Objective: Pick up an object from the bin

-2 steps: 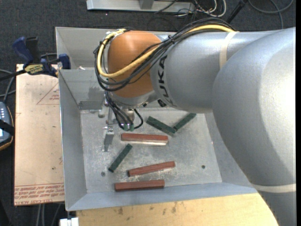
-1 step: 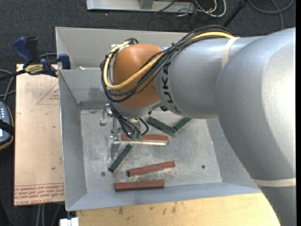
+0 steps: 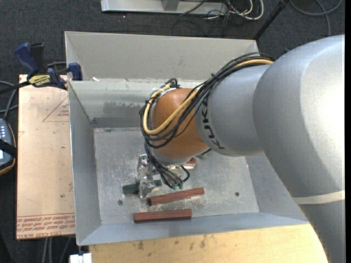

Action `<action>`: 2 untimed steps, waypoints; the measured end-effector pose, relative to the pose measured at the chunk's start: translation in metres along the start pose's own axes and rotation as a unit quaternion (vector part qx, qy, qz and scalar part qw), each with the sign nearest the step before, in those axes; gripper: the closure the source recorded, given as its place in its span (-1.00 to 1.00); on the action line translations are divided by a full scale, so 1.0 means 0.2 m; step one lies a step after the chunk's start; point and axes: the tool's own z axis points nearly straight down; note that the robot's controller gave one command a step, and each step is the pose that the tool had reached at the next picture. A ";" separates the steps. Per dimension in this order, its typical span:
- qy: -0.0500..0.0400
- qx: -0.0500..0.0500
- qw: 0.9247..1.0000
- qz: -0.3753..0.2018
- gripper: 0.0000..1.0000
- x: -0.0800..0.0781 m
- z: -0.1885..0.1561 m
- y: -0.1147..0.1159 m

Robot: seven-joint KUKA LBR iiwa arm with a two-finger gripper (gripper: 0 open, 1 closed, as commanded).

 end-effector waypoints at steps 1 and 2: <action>0.000 0.000 1.000 0.000 1.00 0.00 0.00 0.00; 0.004 0.002 1.000 0.004 1.00 -0.01 -0.87 0.06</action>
Offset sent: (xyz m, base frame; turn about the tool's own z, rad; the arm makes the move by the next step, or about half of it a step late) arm -0.0060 0.0100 0.1717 0.0097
